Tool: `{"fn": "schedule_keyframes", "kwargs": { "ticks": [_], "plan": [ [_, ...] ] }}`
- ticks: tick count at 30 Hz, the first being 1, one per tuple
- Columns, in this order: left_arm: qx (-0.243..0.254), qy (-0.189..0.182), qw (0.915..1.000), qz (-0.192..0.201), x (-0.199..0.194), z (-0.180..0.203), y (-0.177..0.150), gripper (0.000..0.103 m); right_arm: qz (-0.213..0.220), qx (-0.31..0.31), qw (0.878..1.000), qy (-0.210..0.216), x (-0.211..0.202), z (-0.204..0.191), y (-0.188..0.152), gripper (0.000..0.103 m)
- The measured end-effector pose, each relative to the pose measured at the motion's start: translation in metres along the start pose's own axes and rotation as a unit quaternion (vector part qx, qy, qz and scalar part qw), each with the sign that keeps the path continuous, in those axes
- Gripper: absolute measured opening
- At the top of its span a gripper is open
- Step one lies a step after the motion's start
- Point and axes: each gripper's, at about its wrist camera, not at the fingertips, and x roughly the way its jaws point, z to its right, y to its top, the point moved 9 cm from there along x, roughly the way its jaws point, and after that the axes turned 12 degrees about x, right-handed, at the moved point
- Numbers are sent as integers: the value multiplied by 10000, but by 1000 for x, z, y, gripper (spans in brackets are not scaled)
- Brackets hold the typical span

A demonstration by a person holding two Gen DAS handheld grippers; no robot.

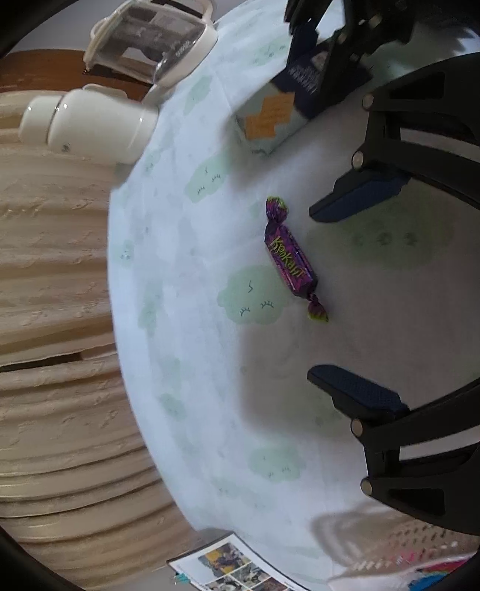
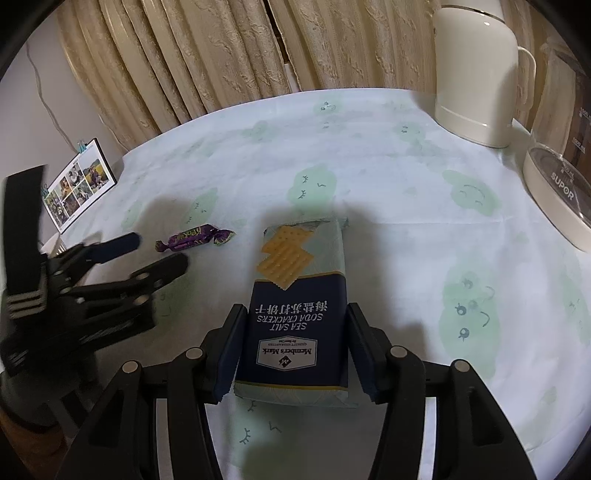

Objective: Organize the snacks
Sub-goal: 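Grasp the purple wrapped candy with the left gripper while the right gripper holds the cracker box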

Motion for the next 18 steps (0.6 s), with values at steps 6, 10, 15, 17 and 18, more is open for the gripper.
{"fn": "schedule_keyframes", "kwargs": {
  "ticks": [6, 10, 15, 17, 18],
  "plan": [
    [-103, -267, 9996, -34, 11, 2, 9, 50, -21, 22, 10000, 25, 0, 0, 0, 53],
    [35, -444, 9990, -7, 12, 11, 17, 37, 4, 12, 10000, -1, 0, 1, 1, 53],
    [36, -557, 9984, 2, 12, 15, 19, 32, 35, 97, 9999, 43, 0, 1, 0, 54],
    [10, -582, 9983, -18, 11, 16, 19, 29, 37, 151, 9998, 81, 0, 1, 2, 54],
    [-3, -596, 9982, -28, 11, 17, 19, 29, 37, 173, 9998, 99, 0, 1, 2, 55]
  ]
}}
